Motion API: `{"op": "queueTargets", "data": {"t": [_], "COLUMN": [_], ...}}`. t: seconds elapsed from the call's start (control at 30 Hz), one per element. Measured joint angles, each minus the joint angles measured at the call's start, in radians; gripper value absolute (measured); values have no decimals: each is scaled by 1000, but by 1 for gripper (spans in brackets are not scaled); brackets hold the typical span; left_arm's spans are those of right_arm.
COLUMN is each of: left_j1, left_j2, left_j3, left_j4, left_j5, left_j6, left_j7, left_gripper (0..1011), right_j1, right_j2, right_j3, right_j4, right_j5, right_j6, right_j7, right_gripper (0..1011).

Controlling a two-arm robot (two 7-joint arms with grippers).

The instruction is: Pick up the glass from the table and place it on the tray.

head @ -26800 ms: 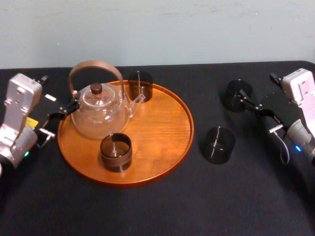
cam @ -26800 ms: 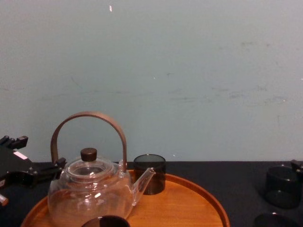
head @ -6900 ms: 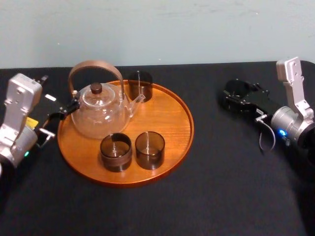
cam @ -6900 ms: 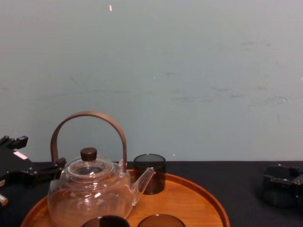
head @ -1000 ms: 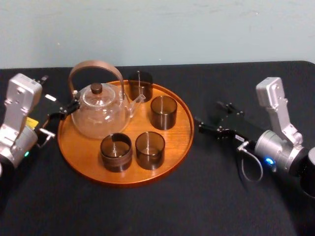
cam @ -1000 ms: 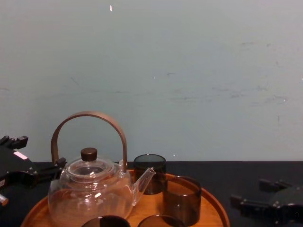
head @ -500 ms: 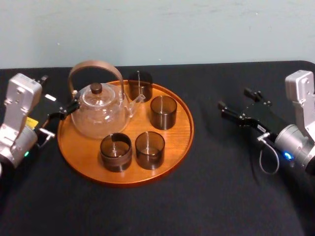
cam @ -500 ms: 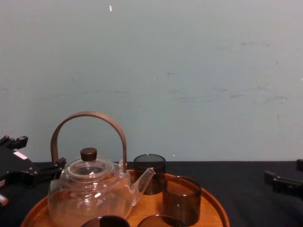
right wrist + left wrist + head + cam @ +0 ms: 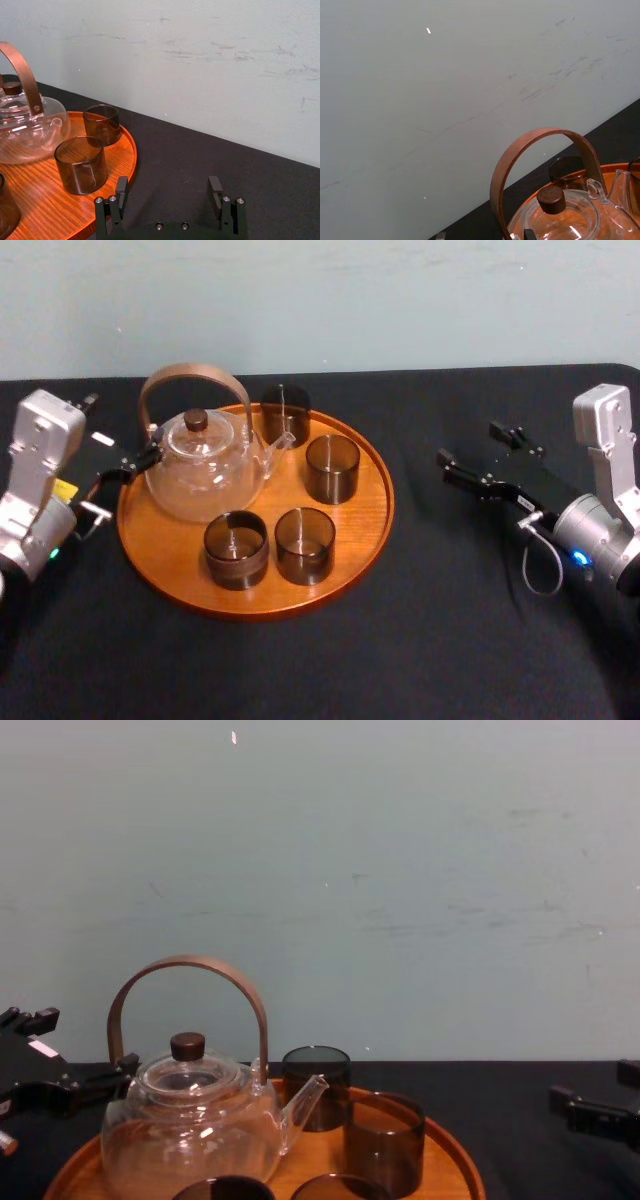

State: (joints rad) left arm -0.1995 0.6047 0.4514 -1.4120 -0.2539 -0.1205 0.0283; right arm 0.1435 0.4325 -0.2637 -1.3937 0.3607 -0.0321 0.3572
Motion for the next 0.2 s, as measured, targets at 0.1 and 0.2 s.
{"op": "queueTargets", "data": {"t": [0.1, 0.2], "left_j1": [0, 0], "left_j2": [0, 0], "left_j3": [0, 0], "left_j4": [0, 0], "left_j5": [0, 0], "left_j6": [0, 0], "left_j7": [0, 0], "left_gripper": [1010, 1009], "right_j1": [1, 1], "right_j2": [0, 0], "right_j3": [-1, -2], "right_j4": [1, 1], "right_j5": [0, 0], "right_j6": [0, 1], "right_j7": [2, 3], "right_gripper": [1002, 1002]}}
